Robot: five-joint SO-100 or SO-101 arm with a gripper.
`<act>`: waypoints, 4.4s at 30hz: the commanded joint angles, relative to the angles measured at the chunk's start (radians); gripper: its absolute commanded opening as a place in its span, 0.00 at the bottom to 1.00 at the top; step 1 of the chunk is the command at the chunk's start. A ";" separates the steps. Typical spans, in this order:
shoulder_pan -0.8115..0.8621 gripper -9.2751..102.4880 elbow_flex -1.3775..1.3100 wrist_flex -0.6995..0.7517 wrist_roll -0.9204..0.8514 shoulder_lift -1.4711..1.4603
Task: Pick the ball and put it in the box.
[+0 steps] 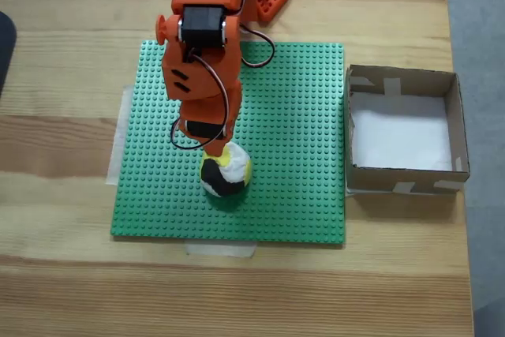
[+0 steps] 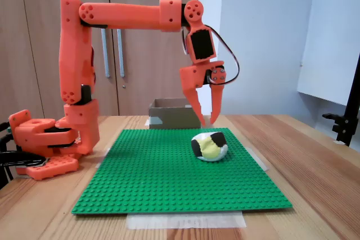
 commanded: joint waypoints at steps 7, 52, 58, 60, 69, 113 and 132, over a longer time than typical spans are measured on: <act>-0.017 0.35 -0.011 0.017 -0.002 0.008; 0.003 0.39 0.310 -0.262 -0.063 0.008; -0.002 0.36 0.310 -0.282 -0.058 0.008; -0.003 0.35 0.311 -0.282 -0.063 0.008; -0.005 0.32 0.314 -0.291 -0.086 0.008; -0.091 0.08 0.213 -0.107 -0.069 0.397; -0.253 0.08 0.112 -0.100 -0.025 0.497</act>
